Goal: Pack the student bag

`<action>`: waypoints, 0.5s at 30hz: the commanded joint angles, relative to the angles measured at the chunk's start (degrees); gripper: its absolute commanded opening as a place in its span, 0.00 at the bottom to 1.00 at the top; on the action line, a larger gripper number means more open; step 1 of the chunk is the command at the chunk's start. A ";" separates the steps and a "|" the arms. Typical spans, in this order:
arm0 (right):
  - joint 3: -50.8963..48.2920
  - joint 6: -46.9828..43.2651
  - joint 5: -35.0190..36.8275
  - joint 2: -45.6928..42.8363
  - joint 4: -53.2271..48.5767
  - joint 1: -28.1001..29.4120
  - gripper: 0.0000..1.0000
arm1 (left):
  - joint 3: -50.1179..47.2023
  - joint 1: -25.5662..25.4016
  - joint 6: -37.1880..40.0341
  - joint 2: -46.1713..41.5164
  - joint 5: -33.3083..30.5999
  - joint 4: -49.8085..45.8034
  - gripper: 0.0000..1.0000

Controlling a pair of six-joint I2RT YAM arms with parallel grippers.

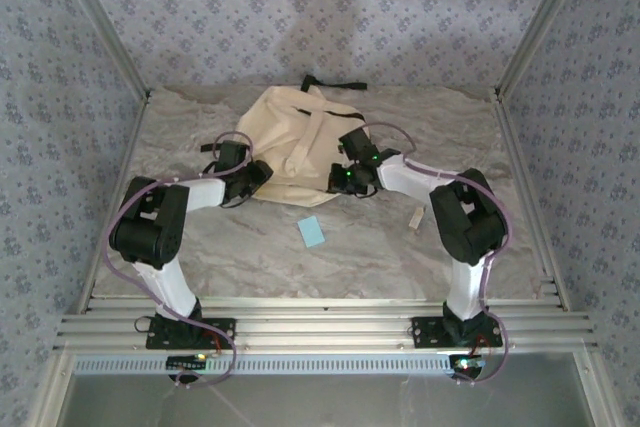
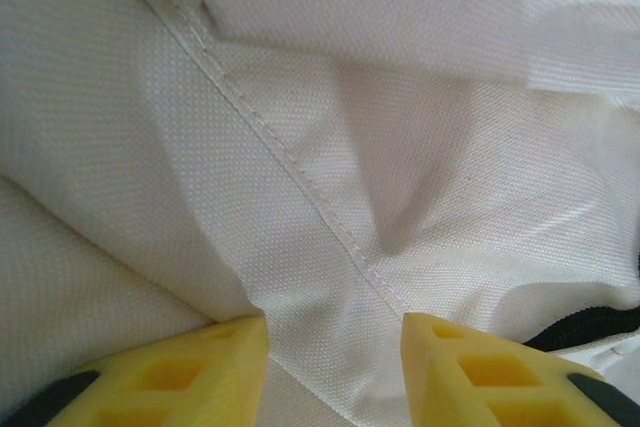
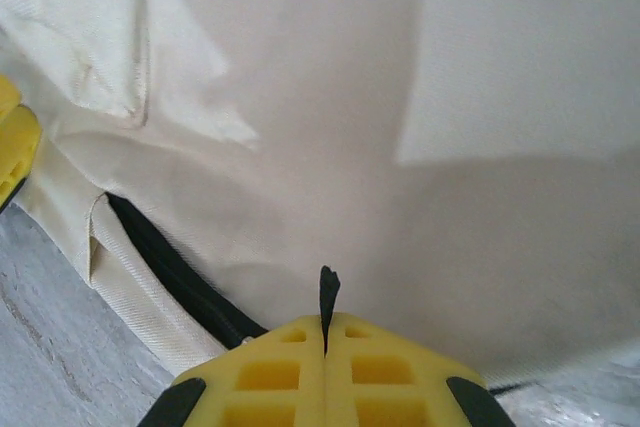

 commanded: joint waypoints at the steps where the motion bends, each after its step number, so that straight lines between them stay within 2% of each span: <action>1: -2.00 1.31 1.91 -3.74 -1.48 -1.02 0.00 | 0.24 2.80 2.32 2.60 -5.74 -5.40 0.43; 7: -4.83 -1.83 7.65 -7.48 -3.78 -0.78 0.00 | 2.04 3.75 3.12 3.59 -5.41 -5.65 0.43; 9: -5.26 -1.36 6.46 -8.24 -2.25 -0.64 0.00 | 3.05 3.73 3.69 3.09 -4.20 -6.33 0.45; 13: -4.13 2.07 0.60 -8.31 3.78 0.61 0.00 | 3.73 2.99 2.55 -1.38 -0.98 -8.09 0.67; 15: -3.41 4.72 -3.54 -7.72 8.15 1.22 0.00 | 3.09 2.43 0.84 -4.80 -0.23 -8.31 0.73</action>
